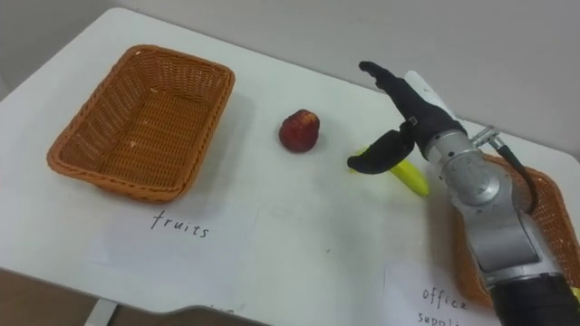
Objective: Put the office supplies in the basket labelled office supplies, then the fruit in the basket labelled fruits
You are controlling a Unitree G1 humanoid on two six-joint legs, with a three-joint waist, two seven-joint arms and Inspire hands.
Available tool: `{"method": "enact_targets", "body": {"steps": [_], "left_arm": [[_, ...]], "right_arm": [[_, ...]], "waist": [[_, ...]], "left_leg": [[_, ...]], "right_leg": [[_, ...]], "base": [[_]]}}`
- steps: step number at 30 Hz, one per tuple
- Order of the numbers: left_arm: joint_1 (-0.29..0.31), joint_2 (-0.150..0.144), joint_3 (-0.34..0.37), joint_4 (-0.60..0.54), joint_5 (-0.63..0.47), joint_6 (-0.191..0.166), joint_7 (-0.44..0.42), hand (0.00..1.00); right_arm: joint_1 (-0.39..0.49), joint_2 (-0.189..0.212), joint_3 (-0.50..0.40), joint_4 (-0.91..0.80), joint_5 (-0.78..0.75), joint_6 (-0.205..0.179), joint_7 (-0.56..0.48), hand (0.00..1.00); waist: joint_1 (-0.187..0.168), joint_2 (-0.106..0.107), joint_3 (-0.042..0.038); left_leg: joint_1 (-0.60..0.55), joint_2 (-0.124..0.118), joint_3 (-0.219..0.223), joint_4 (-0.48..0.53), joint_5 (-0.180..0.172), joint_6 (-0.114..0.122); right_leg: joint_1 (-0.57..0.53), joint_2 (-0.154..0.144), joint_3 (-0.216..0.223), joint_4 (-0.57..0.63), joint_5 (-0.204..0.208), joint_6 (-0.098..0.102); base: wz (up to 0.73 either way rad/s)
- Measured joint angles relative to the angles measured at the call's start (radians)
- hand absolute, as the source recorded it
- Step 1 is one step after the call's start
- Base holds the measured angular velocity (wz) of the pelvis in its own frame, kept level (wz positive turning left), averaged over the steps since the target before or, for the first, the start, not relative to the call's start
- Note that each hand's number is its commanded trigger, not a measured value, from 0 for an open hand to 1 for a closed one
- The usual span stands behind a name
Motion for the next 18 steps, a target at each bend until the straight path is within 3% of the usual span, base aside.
{"method": "enact_targets", "body": {"steps": [3,6,9,14,18], "left_arm": [[0.001,0.0,-0.001,0.0,0.001,0.003,-0.001,0.0],[-0.002,0.008,-0.029,0.0,0.0,0.009,-0.001,0.0],[-0.01,0.011,-0.042,0.0,0.0,0.008,-0.004,0.0],[-0.032,0.014,-0.054,0.005,-0.004,0.008,-0.008,0.0],[-0.052,0.018,-0.059,0.009,0.001,0.007,-0.01,0.0]], "right_arm": [[-0.001,-0.001,0.005,0.003,-0.033,0.014,0.019,0.0],[-0.013,-0.032,0.054,0.048,-0.052,0.015,0.028,0.0],[-0.029,-0.04,0.08,0.101,-0.064,0.017,0.038,0.0],[-0.045,-0.074,0.119,0.129,-0.067,0.015,0.041,0.0],[-0.05,-0.079,0.123,0.153,-0.077,0.013,0.041,0.0]], "waist": [[0.001,0.0,0.0],[-0.001,-0.005,0.0002],[-0.001,-0.012,0.008],[0.003,-0.018,0.0067],[0.012,-0.018,0.0068]], "left_leg": [[-0.004,0.0,-0.001,0.0,0.0,0.0],[-0.016,-0.001,-0.001,0.007,0.0,0.0],[-0.019,-0.001,-0.003,0.008,0.0,0.0],[-0.036,-0.001,-0.004,0.015,0.0,0.0],[-0.035,0.0,-0.002,0.016,0.0,0.0]], "right_leg": [[-0.004,0.0,-0.001,0.001,0.0,0.0],[-0.013,-0.001,-0.002,0.002,0.0,-0.001],[-0.016,0.0,-0.004,0.001,0.0,-0.001],[-0.029,0.0,-0.005,0.001,0.001,-0.002],[-0.03,0.0,-0.006,0.0,0.001,-0.002]], "base": [[0.0],[0.0],[0.0],[0.0],[0.0]]}}
